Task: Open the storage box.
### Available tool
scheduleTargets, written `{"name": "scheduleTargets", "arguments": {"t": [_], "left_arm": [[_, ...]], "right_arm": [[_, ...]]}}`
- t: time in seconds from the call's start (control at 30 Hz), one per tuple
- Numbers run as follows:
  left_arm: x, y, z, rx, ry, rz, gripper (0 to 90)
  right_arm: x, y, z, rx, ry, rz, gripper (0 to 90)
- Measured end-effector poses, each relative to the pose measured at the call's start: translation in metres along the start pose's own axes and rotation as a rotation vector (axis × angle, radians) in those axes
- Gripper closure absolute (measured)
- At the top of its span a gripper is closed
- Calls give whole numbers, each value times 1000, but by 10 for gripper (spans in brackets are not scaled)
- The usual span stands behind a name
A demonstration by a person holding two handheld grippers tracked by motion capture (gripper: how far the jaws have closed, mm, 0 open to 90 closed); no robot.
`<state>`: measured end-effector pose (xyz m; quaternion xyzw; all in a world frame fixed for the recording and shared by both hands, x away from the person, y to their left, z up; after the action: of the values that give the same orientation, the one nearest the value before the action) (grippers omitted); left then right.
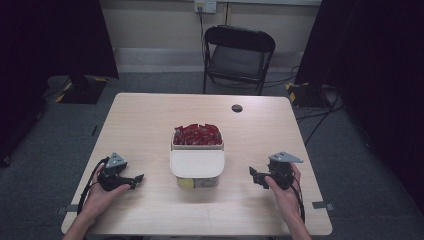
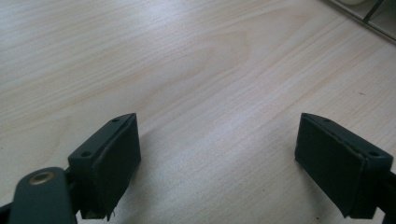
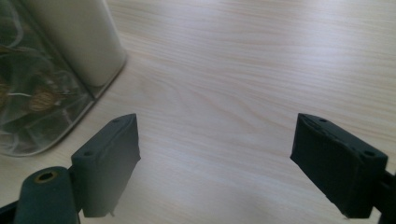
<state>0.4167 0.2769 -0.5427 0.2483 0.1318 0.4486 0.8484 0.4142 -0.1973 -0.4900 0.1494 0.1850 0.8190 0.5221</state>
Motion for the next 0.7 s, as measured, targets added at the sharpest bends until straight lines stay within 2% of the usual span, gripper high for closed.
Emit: {"name": "scheduleTargets", "arguments": {"t": [0.1, 0.4, 0.53, 0.7], "left_arm": [[0, 0, 0, 0, -1, 0, 137], [0, 0, 0, 0, 0, 0, 137], [0, 0, 0, 1, -2, 0, 137], [0, 0, 0, 0, -2, 0, 137]], "right_arm": [[10, 1, 2, -4, -2, 38, 146], [26, 6, 9, -35, 25, 76, 148], [35, 8, 12, -47, 20, 99, 148], [51, 12, 15, -56, 50, 144, 149]]}}
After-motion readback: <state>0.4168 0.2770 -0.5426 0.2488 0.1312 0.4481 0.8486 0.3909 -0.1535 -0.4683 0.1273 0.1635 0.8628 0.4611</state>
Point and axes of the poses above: each handheld gripper's, and its own axes: y roughly backward along the jaws, z roughly out of its top, x roughly to its left, the point moved 6 cm from there along -y, roughly forward along the jaws, and after that the axes turned 10 degrees about -x, right-handed, at the moved point
